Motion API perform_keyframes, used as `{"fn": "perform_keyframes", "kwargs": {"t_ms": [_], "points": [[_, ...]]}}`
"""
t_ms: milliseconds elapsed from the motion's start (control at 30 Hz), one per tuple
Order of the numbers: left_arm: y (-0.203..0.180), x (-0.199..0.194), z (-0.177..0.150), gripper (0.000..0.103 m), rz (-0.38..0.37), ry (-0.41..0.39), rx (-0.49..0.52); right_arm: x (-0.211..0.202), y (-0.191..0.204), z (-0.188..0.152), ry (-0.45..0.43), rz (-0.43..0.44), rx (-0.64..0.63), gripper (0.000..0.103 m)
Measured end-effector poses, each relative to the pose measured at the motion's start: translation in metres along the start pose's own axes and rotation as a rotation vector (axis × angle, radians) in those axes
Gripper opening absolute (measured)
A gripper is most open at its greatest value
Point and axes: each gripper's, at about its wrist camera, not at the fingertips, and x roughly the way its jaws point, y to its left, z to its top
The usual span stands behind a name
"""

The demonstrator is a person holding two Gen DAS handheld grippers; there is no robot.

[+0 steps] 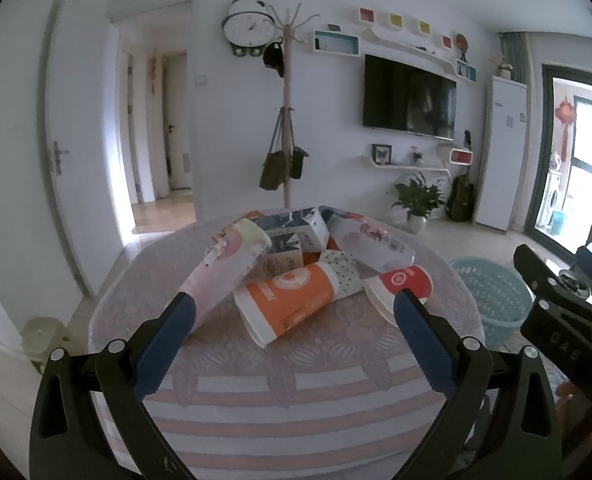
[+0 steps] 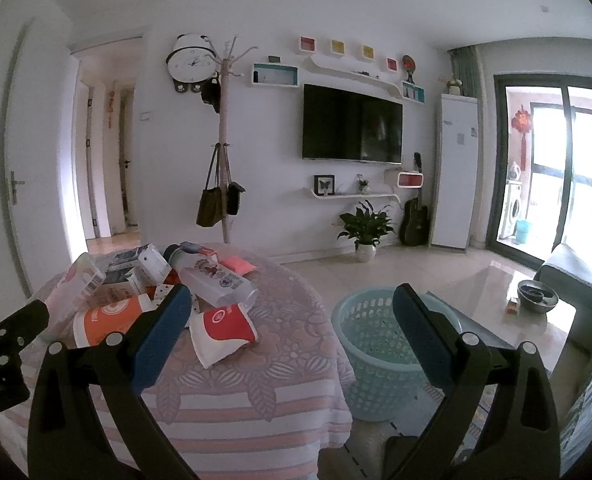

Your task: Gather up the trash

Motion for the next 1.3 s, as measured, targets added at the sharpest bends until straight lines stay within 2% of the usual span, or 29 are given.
{"fn": "perform_keyframes", "kwargs": {"t_ms": [867, 967, 1100, 1200, 1300], "points": [[0.002, -0.002, 0.001, 0.096, -0.005, 0.009, -0.008, 0.000, 0.001, -0.004, -0.012, -0.002, -0.008, 0.095], [0.001, -0.001, 0.001, 0.096, -0.033, 0.022, -0.012, 0.000, 0.002, -0.005, -0.014, -0.004, -0.016, 0.095], [0.003, 0.000, 0.001, 0.096, -0.031, 0.028, -0.023, 0.002, 0.005, -0.005, -0.005, -0.021, -0.022, 0.095], [0.012, 0.002, 0.001, 0.096, -0.044, 0.046, -0.051, 0.003, 0.009, -0.004, -0.009, -0.032, -0.037, 0.095], [0.033, 0.009, -0.001, 0.096, -0.010, 0.050, -0.060, 0.003, 0.009, -0.002, -0.021, -0.038, -0.042, 0.095]]}}
